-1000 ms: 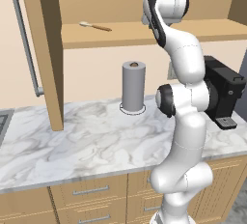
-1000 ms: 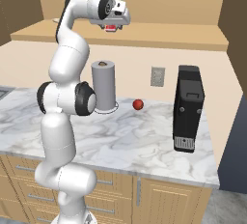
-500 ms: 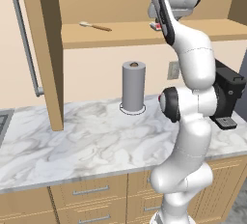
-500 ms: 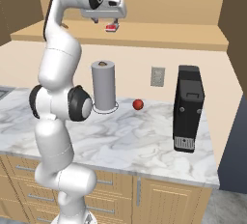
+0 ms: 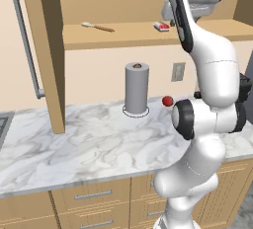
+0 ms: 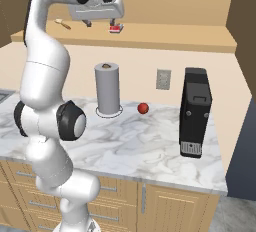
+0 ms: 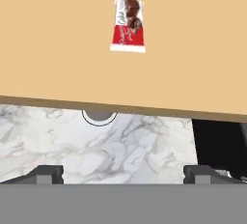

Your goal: Pick the bar and honey bottle from the counter and place them in the cabinets closest to them.

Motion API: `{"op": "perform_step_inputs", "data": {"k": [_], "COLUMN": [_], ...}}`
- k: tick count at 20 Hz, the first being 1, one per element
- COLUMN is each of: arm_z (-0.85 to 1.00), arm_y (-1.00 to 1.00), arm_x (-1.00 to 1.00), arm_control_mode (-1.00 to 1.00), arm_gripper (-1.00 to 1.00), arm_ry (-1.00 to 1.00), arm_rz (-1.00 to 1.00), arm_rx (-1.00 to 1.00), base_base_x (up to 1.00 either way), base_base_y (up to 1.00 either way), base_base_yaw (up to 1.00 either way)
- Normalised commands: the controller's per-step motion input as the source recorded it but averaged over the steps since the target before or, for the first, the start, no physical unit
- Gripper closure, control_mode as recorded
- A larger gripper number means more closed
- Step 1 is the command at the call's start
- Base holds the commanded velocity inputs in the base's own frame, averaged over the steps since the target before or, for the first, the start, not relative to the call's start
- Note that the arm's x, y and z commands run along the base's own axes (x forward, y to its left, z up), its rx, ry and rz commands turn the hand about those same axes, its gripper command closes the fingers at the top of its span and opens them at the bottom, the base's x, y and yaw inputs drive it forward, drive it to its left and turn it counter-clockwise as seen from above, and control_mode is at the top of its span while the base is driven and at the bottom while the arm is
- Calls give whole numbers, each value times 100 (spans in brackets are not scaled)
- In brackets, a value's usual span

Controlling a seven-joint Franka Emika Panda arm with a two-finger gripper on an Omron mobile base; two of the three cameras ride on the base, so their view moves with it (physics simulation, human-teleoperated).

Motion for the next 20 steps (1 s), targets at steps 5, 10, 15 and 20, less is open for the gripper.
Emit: {"op": "perform_step_inputs", "data": {"k": [5, 10, 15, 20], "arm_z": [-8, -28, -74, -100], "arm_y": [2, 2, 18, 34], "arm_x": [-100, -100, -95, -73], "arm_control_mode": [-100, -100, -100, -100], "arm_gripper": [-100, -100, -100, -100], "arm_ry": [0, -1, -3, -5], "arm_rz": [2, 0, 1, 7], "arm_rx": [-3, 0, -10, -17], "base_base_x": [0, 0, 0, 0], "base_base_y": [0, 0, 0, 0], "base_base_yaw": [0, 0, 0, 0]}}
